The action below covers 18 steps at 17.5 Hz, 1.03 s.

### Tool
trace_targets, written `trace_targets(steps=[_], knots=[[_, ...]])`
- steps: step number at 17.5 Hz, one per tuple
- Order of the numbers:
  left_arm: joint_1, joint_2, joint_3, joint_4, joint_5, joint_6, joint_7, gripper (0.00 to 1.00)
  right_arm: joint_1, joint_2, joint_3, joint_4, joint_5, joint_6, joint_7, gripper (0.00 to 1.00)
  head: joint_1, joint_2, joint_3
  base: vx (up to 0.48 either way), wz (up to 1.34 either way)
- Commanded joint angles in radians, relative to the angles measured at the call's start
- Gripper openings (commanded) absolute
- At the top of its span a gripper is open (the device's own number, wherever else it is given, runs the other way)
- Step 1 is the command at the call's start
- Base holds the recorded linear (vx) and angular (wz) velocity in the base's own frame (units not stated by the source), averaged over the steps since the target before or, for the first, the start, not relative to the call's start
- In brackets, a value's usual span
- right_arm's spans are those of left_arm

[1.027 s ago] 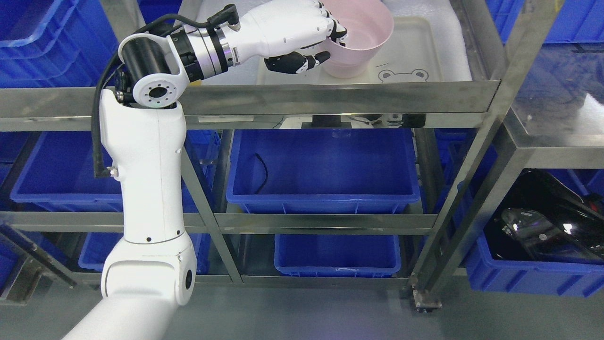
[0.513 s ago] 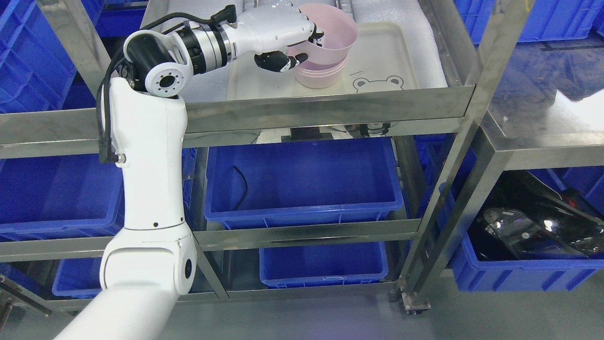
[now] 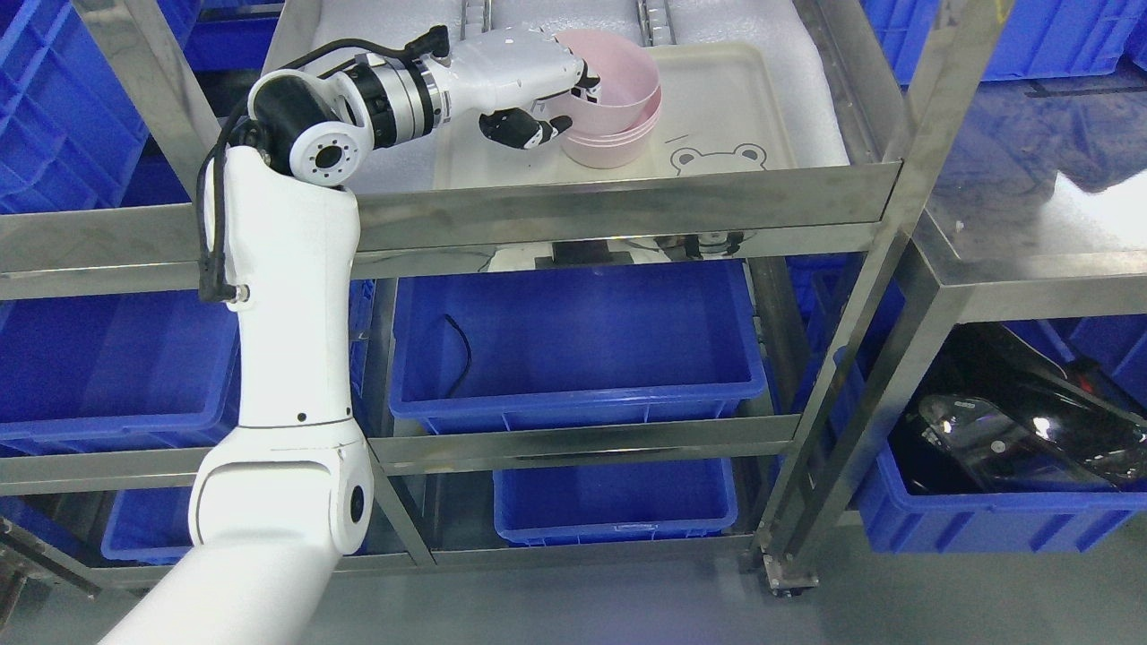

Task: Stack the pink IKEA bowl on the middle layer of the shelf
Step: 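Carry the pink bowl over the tray onto the other pink bowl, then lower the pink bowl into the other bowl and open the left hand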

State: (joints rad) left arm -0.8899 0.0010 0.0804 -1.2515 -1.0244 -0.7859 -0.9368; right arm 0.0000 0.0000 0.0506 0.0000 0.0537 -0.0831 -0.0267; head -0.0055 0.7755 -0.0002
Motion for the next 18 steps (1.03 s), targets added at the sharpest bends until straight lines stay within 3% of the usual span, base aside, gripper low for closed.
trace_targets(steps=[1,7,14,16,18], knots=[[-0.015,0.016,0.002,0.095,-0.014,0.001,0.030,0.04,0.023,-0.018,0.000,-0.017,0.000,0.000,0.001,1.00,0.0000,0.000,0.000,-0.007,0.01],[-0.066,0.016,-0.033,0.201,-0.022,0.001,0.125,0.04,0.023,-0.018,0.000,-0.017,0.000,0.000,0.001,1.00,0.0000,0.000,0.000,0.000,0.00],[-0.066,0.016,-0.048,0.236,-0.045,0.001,0.141,0.07,0.023,-0.018,0.000,-0.017,0.000,0.000,0.001,1.00,0.0000,0.000,0.000,0.000,0.00],[-0.066,0.016,-0.047,0.239,-0.045,0.001,0.148,0.13,0.023,-0.018,0.000,-0.017,0.000,0.000,0.001,1.00,0.0000,0.000,0.000,0.000,0.00],[-0.066,0.016,-0.045,0.238,-0.045,0.001,0.147,0.34,0.023,-0.018,0.000,-0.017,0.000,0.000,0.001,1.00,0.0000,0.000,0.000,-0.002,0.01]])
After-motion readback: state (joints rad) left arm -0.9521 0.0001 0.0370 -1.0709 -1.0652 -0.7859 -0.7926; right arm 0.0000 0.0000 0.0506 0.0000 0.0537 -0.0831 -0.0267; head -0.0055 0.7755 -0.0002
